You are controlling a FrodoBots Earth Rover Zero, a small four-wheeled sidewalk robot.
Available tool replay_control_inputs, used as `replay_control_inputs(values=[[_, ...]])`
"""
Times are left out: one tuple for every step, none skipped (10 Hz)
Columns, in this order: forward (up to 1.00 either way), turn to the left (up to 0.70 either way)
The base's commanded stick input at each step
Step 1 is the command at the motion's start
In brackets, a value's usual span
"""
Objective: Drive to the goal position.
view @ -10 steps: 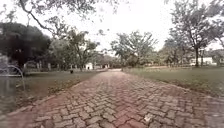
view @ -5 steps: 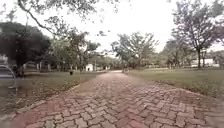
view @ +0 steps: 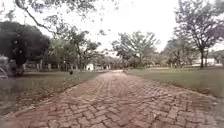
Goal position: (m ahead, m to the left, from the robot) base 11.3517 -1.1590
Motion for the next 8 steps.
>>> replay_control_inputs(values=[[0.7, -0.29], [0.7, -0.1], [0.7, 0.0], [0.7, 0.0], [0.7, 0.0], [0.7, 0.0], [0.7, 0.0], [0.7, 0.0]])
